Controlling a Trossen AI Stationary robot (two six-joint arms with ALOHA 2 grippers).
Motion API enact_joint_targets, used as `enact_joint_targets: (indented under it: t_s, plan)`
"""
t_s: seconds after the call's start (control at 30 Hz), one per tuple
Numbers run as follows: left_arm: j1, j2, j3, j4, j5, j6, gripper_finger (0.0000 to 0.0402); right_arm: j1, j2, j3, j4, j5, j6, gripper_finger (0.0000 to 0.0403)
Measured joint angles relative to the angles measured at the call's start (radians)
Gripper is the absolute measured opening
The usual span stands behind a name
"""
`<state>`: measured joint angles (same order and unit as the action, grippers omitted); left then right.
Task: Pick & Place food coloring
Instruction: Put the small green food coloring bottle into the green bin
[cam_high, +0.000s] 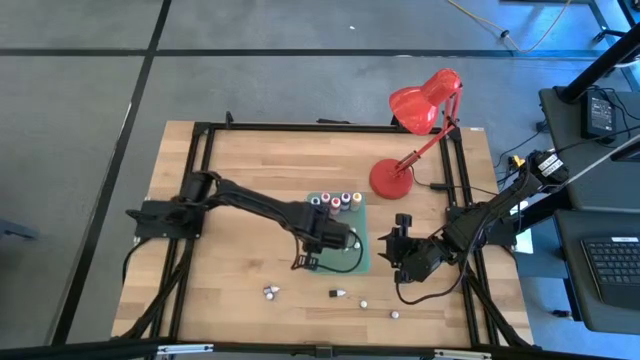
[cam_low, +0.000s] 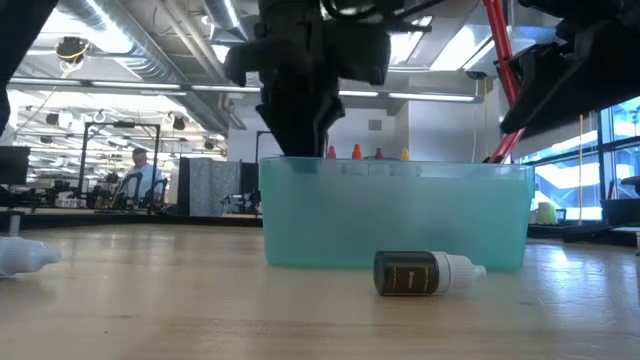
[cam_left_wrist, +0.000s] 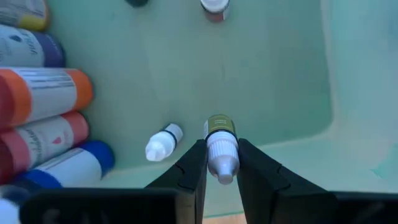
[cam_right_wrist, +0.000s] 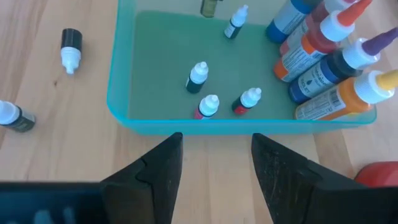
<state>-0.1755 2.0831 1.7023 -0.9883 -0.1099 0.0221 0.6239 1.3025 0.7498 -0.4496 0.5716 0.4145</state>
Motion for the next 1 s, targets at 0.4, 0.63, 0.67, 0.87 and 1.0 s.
enact_joint_targets:
  t_s: [0.4, 0.63, 0.67, 0.87, 1.0]
  plan:
    - [-0.001, 0.052, 0.0, -0.009, 0.034, 0.0, 0.0069, 0.0, 0.0, 0.0, -0.006, -0.023, 0.03, 0.0193]
    - [-0.002, 0.043, 0.0, 0.0, 0.027, -0.009, 0.0079, 0.0, 0.0, 0.0, -0.006, -0.025, 0.03, 0.0193]
    - [-0.002, 0.042, 0.0, 0.002, 0.026, -0.008, 0.0081, 0.0, 0.0, 0.0, -0.005, -0.026, 0.03, 0.0193]
    - [-0.006, 0.042, 0.0, 0.001, 0.026, -0.01, 0.0095, 0.0, 0.0, 0.0, -0.005, -0.027, 0.03, 0.0193]
    - [-0.012, 0.042, 0.0, 0.0, 0.026, -0.01, 0.0096, 0.0, 0.0, 0.0, -0.004, -0.069, 0.027, 0.0193]
